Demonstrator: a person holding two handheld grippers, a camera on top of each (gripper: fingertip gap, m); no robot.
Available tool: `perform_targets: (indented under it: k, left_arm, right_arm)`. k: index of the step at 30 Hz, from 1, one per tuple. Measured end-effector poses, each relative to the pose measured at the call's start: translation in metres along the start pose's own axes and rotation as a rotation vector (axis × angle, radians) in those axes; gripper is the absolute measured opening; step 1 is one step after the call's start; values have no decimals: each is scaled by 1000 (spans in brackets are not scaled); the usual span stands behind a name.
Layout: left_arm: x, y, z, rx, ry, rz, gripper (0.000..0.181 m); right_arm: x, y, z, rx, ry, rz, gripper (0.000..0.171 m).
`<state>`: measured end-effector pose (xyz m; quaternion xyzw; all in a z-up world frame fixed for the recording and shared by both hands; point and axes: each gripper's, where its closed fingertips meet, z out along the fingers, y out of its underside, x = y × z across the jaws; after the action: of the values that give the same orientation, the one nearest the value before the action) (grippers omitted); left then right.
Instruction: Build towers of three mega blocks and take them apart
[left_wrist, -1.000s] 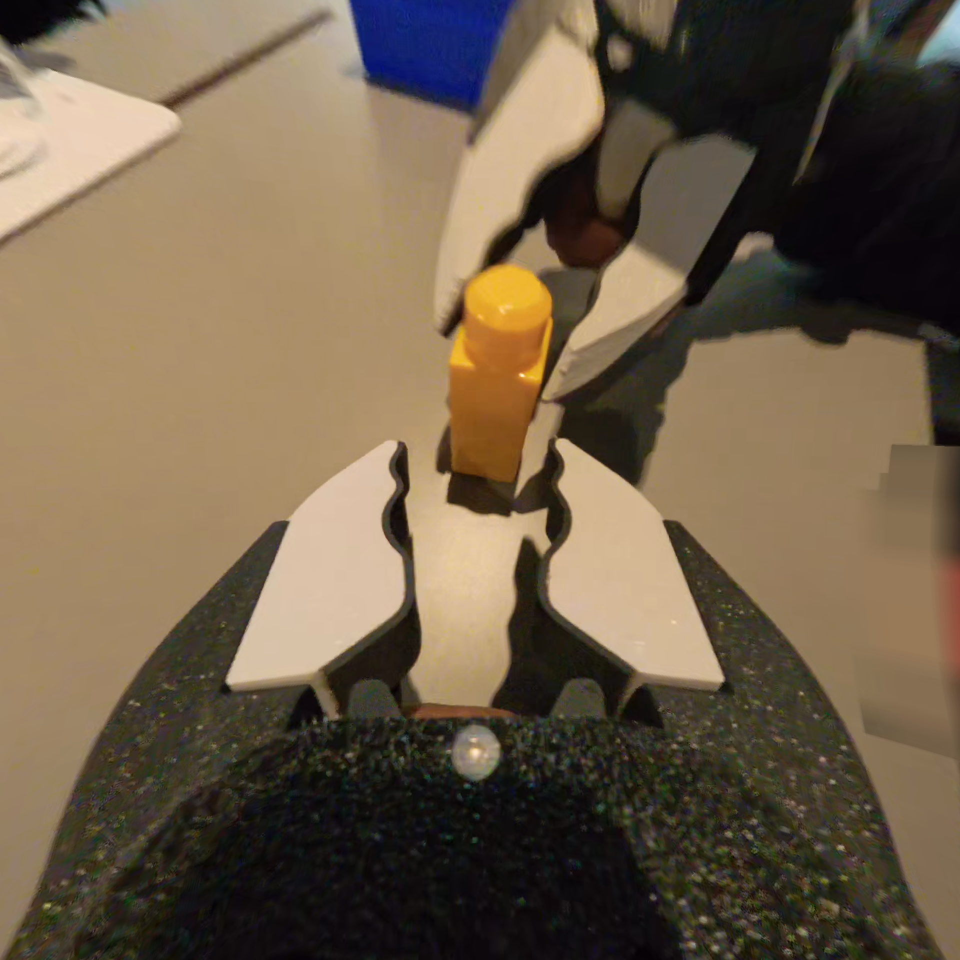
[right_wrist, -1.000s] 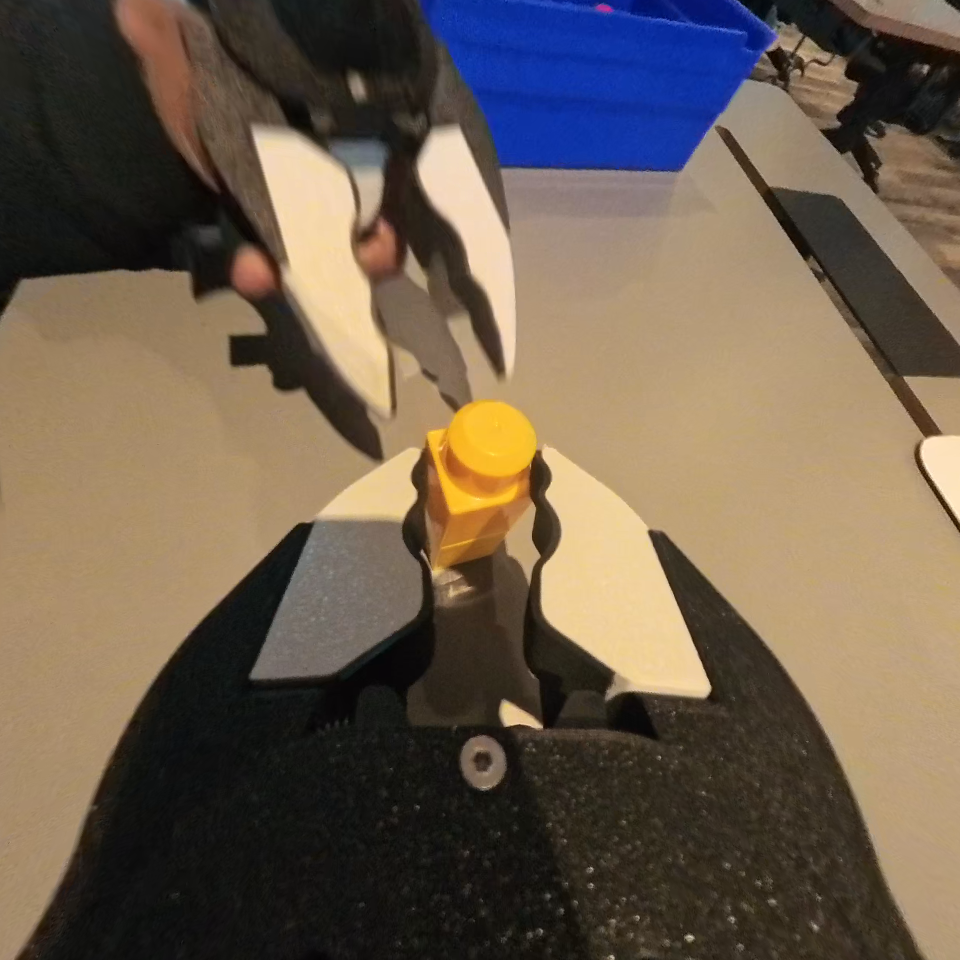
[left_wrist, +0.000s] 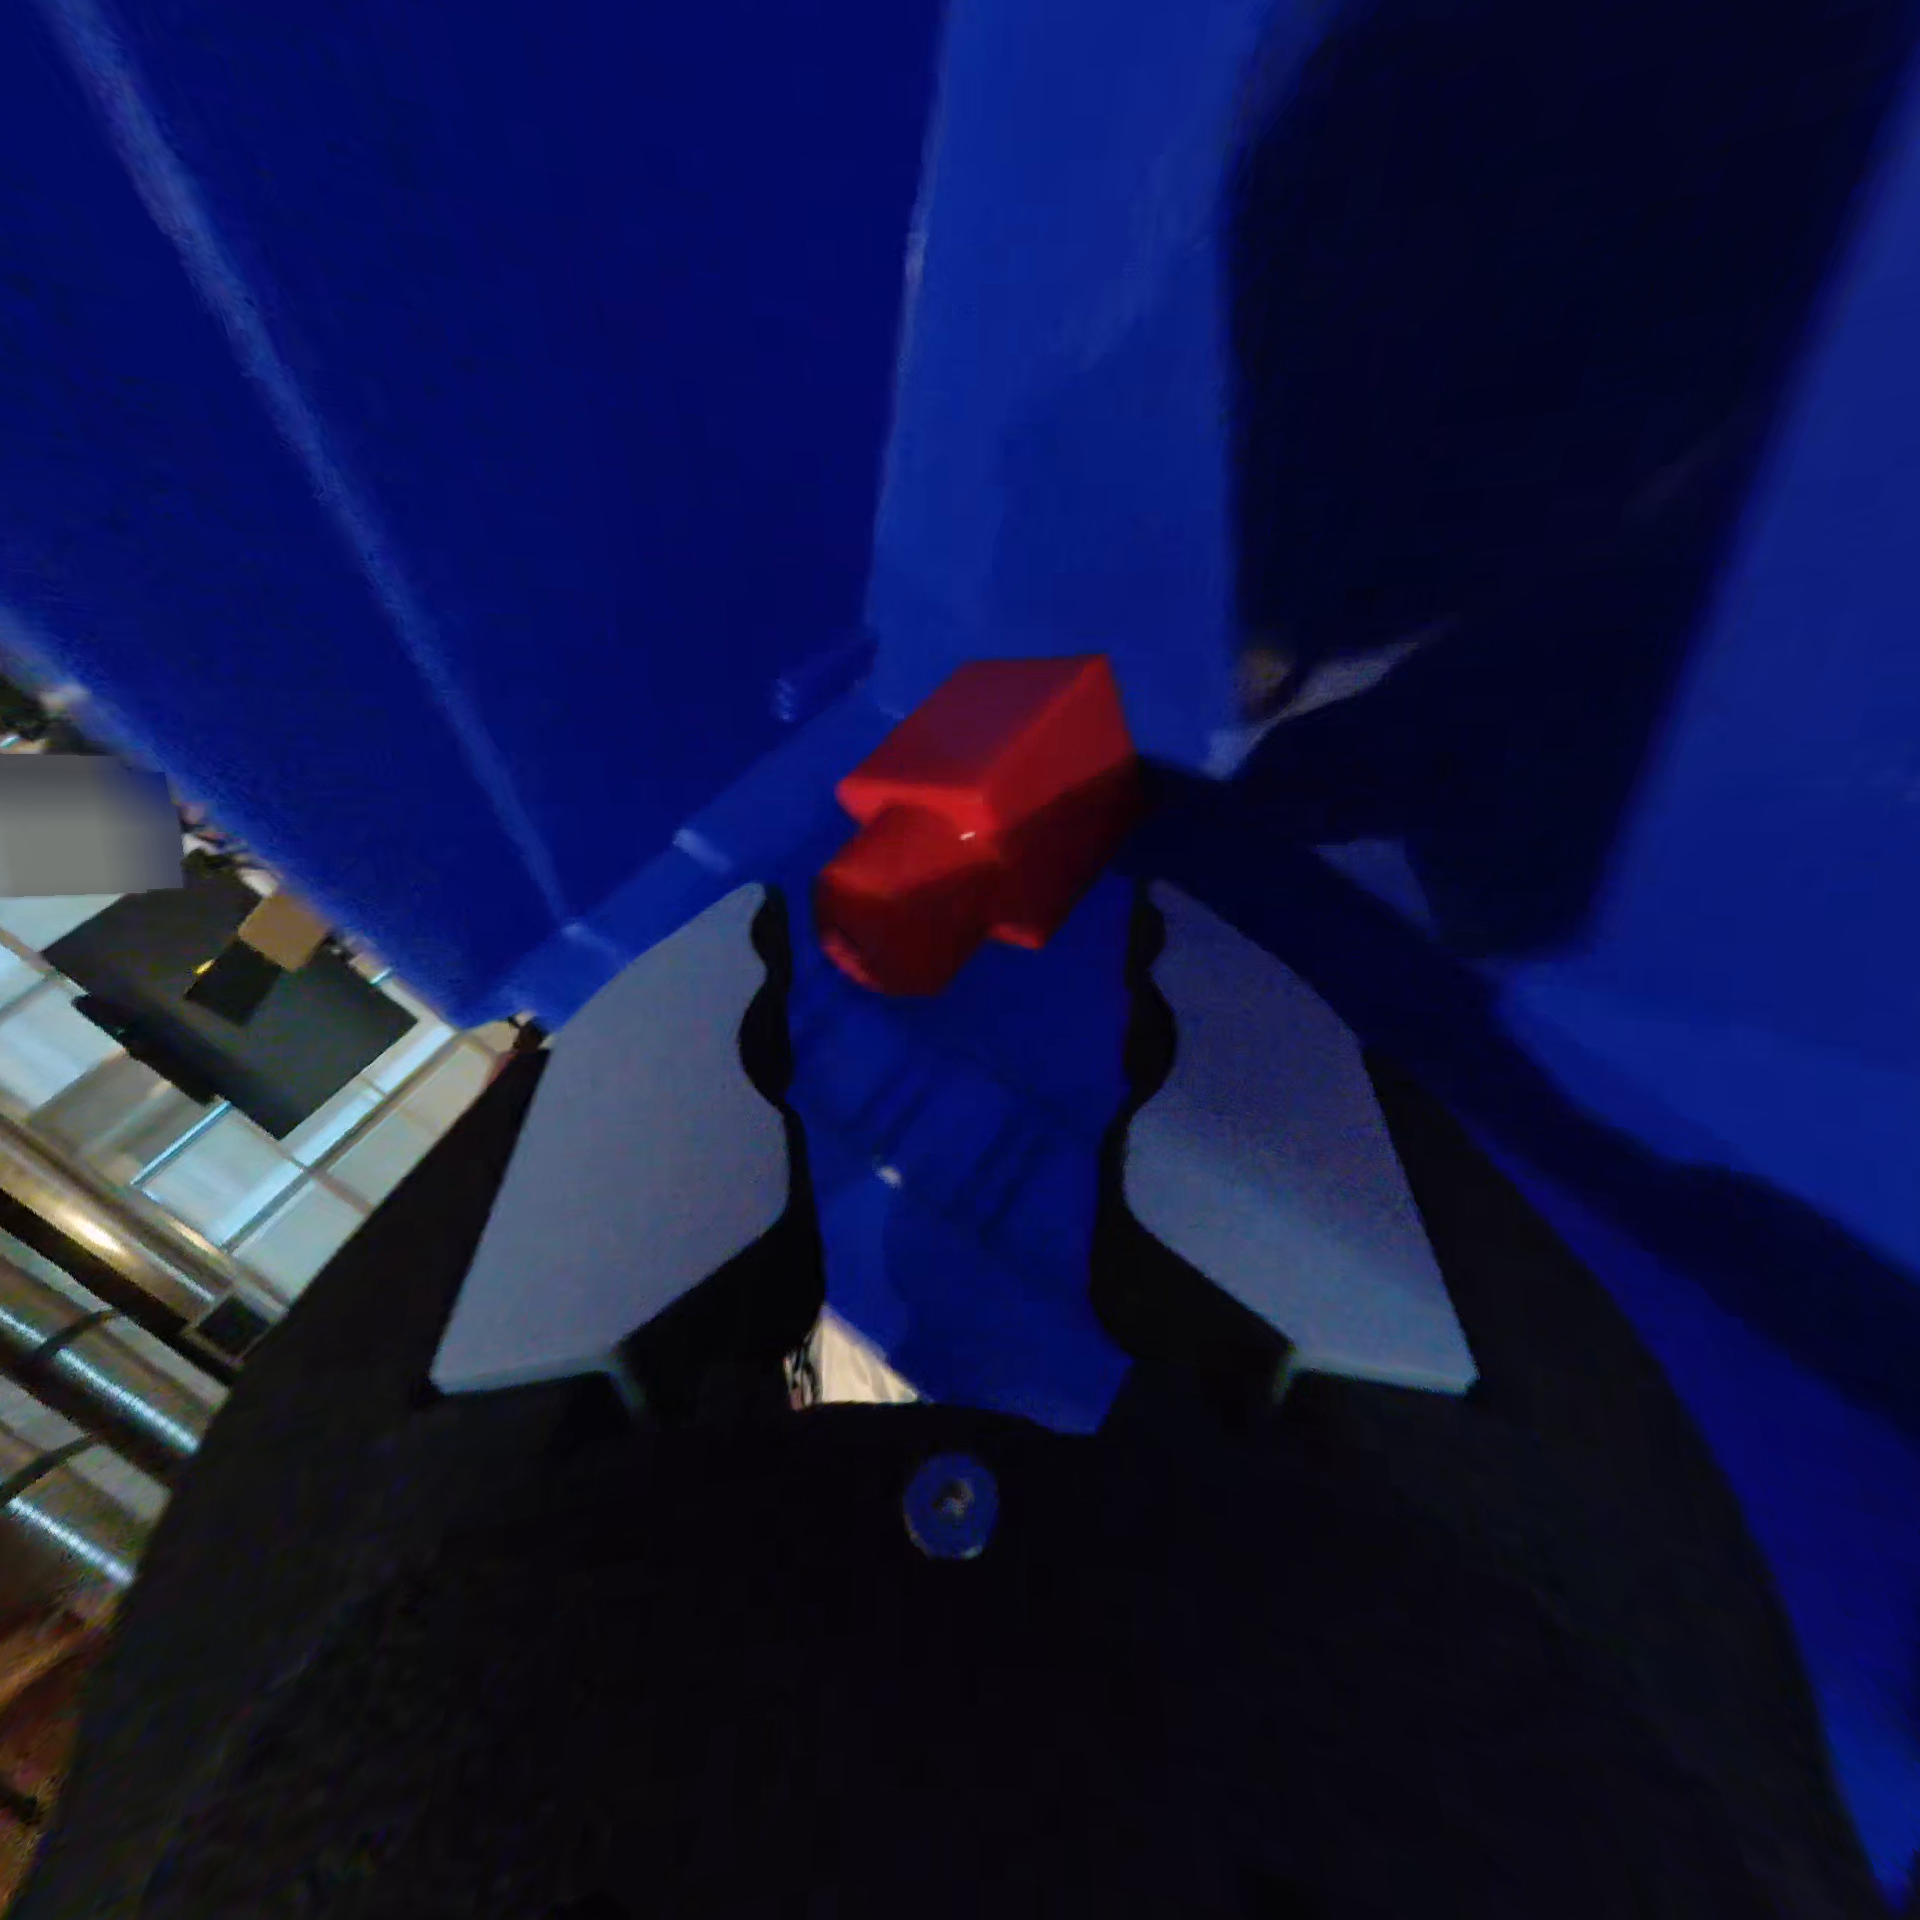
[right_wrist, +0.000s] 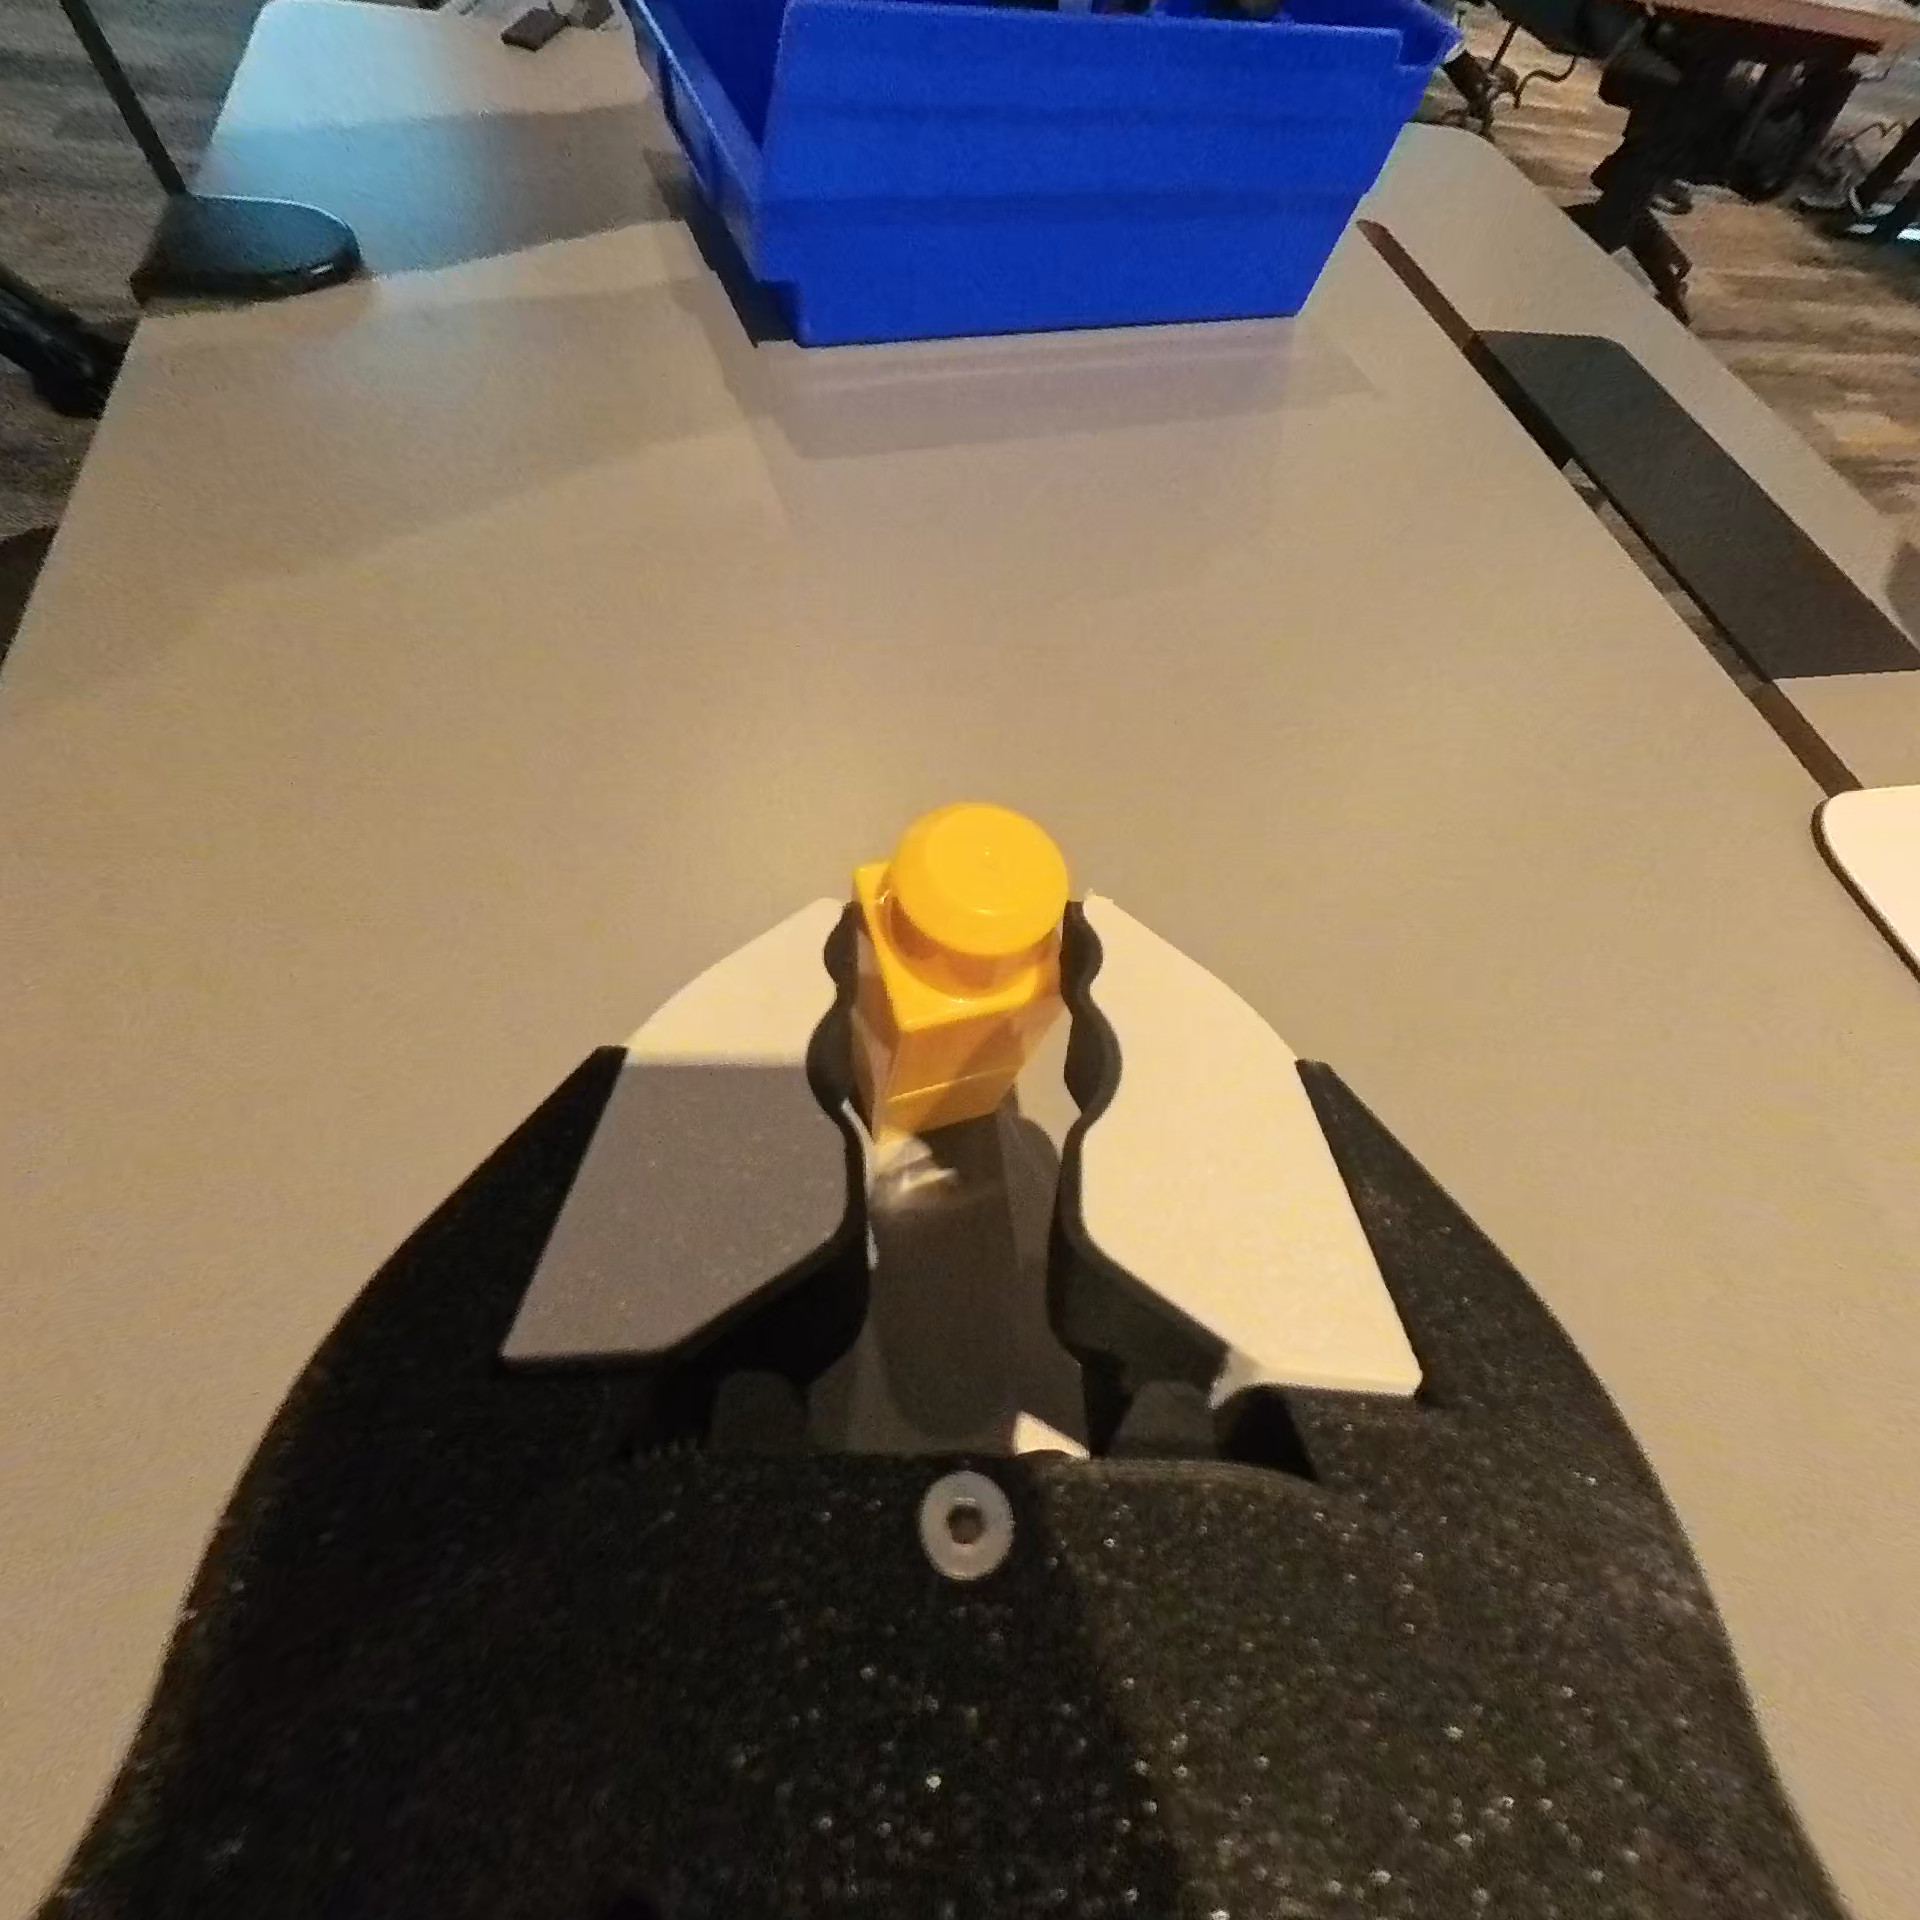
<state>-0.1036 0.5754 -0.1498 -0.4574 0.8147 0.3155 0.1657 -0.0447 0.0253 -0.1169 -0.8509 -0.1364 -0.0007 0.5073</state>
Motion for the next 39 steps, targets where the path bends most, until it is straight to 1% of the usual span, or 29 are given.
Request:
perform_targets:
  k: [1, 2, 3, 6, 9, 12, 14, 16, 17, 19, 21, 23, 25, 27, 29, 33, 35, 39]
  left_arm:
    - [4, -2, 4, 4, -2, 9, 65]
    - [2, -4, 6, 13, -38, 21, 64]
    - [-1, -4, 7, 14, -78, 25, 58]
    - [7, -5, 0, 46, -35, -10, 57]
    - [13, -12, -20, 159, 7, -102, 47]
    - [12, -15, -56, 266, -6, -150, 47]
    - [12, -20, -90, 353, -29, -147, 46]
    - [13, -29, -133, 441, -72, -138, 46]
    - [16, -37, -159, 499, -88, -131, 46]
    - [34, -63, -222, 660, -106, -91, 46]
    - [65, -96, -287, 826, -107, -3, 46]
    - [105, -127, -343, 953, -99, 122, 46]
    - [142, -153, -387, 1044, -102, 237, 46]
    - [175, -173, -419, 1091, -87, 337, 46]
    - [205, -187, -437, 1088, -42, 434, 46]
    - [247, -203, -443, 1005, 34, 633, 46]
    - [257, -210, -440, 954, 48, 698, 46]
    - [261, -222, -428, 819, -12, 798, 46]
  right_arm:
    - [0, 0, -1, 1, -1, 1, 38]
    - [0, 0, -2, 1, -2, 2, 38]
    - [0, 1, -2, 2, -1, 4, 38]
    - [1, 1, -3, 6, 3, 6, 38]
    - [1, 1, -3, 9, 15, -9, 38]
    - [0, -1, 0, 19, 31, -38, 38]
    - [0, -2, 2, 22, 40, -43, 38]
    - [-1, -2, 3, 20, 43, -43, 38]
    - [0, -2, 3, 20, 45, -43, 38]
    - [0, -2, 3, 22, 47, -46, 38]
    - [1, -2, 3, 32, 55, -49, 38]
    - [1, -2, 2, 44, 59, -66, 41]
    - [-2, -1, 1, 49, 44, -88, 50]
    - [-5, 0, -1, 48, 31, -107, 60]
    - [-6, -3, -7, 67, 21, -118, 66]
    - [-5, -22, -28, 181, -3, -86, 68]
    - [-3, -30, -35, 234, -14, -58, 68]
    - [-1, -36, -36, 268, -9, -26, 66]
